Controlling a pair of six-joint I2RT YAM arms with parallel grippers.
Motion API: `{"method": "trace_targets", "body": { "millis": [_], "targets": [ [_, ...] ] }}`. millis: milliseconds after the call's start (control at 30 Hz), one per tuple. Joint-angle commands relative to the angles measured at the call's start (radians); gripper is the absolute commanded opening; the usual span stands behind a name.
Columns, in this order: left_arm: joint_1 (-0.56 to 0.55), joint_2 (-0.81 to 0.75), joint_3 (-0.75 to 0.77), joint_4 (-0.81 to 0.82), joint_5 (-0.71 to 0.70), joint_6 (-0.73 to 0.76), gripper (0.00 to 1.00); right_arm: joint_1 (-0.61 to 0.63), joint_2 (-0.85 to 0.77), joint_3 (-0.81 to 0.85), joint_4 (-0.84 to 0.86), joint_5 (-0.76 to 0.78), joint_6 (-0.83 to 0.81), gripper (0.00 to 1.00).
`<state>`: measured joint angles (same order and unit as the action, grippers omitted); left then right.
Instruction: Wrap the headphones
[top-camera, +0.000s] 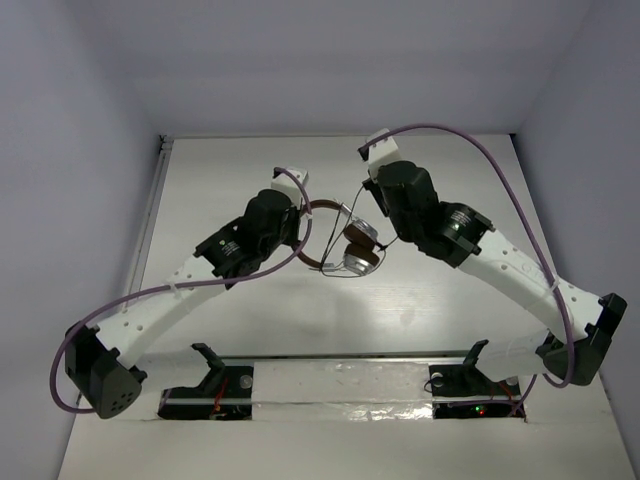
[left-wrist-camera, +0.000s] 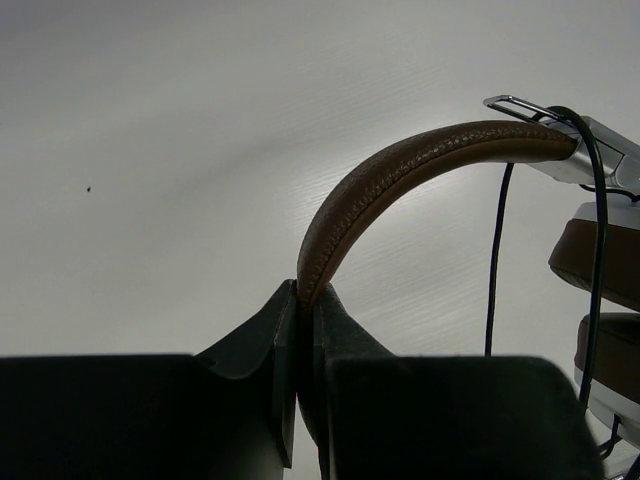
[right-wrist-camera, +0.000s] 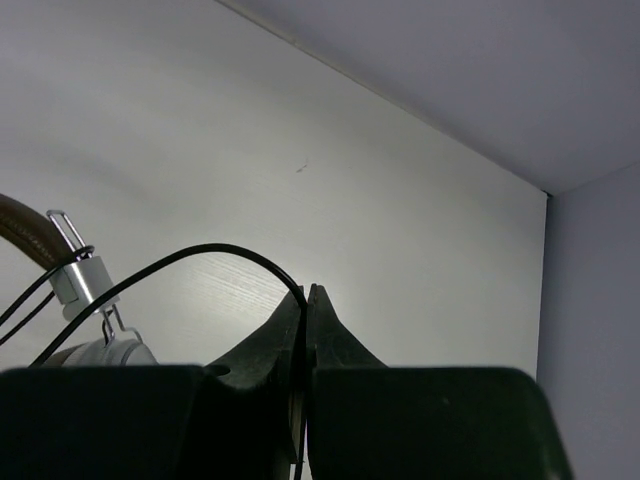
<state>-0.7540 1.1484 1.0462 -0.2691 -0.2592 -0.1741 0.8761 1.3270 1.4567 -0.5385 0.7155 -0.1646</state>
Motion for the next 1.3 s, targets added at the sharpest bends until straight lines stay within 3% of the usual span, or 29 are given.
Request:
{"method": "trace_targets", "body": {
  "millis": [0, 267, 500, 933, 1267],
  "targets": [
    [-0.005, 0.013, 0.064, -0.024, -0.055, 0.038, 0.00, -0.006, 0.023, 0.079, -0.093, -0.025, 0.019, 0.00],
    [-0.005, 0.045, 0.069, -0.045, -0.126, 0.048, 0.00, -0.006, -0.003, 0.143, -0.175, -0.061, 0.062, 0.00],
    [-0.005, -0.029, 0.048, 0.019, 0.085, 0.064, 0.00, -0.015, -0.002, 0.005, 0.001, -0.010, 0.031, 0.00],
    [0.035, -0.095, 0.037, 0.070, 0.227, 0.007, 0.00, -0.075, -0.101, -0.176, 0.196, -0.088, 0.145, 0.00],
    [0.241, -0.164, 0.023, 0.172, 0.528, -0.065, 0.00, -0.103, -0.178, -0.324, 0.313, -0.257, 0.289, 0.00]
  ]
}}
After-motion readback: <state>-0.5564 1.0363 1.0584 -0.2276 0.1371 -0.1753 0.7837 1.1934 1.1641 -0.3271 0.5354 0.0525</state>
